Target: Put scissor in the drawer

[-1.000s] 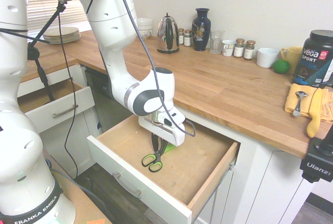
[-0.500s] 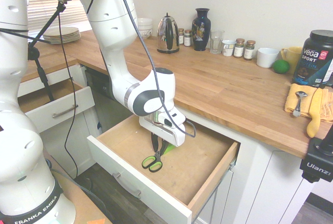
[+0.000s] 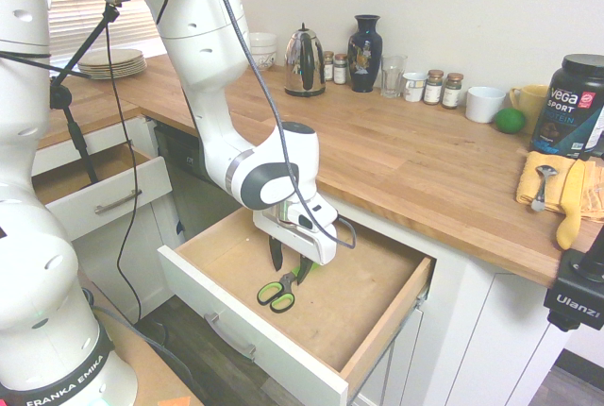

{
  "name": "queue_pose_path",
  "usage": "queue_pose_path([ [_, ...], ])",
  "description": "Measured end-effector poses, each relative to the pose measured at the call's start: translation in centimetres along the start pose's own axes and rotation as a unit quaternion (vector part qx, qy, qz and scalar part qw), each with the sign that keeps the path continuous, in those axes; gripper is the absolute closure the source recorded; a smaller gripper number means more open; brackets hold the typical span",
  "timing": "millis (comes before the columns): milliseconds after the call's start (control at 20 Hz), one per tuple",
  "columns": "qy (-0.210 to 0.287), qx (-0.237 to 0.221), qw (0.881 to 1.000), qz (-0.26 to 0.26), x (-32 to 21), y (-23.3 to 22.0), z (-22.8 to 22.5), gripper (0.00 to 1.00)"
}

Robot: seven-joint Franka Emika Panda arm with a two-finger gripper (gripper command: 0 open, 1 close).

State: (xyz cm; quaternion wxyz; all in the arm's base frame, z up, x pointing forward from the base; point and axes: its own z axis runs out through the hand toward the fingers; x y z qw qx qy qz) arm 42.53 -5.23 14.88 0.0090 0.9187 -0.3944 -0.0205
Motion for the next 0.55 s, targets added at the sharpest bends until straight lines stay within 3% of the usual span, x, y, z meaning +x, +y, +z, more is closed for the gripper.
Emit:
queue_pose_path([
  [550,0.007,0.009,1.0,0.009,0.1,0.2,-10.5,0.0],
])
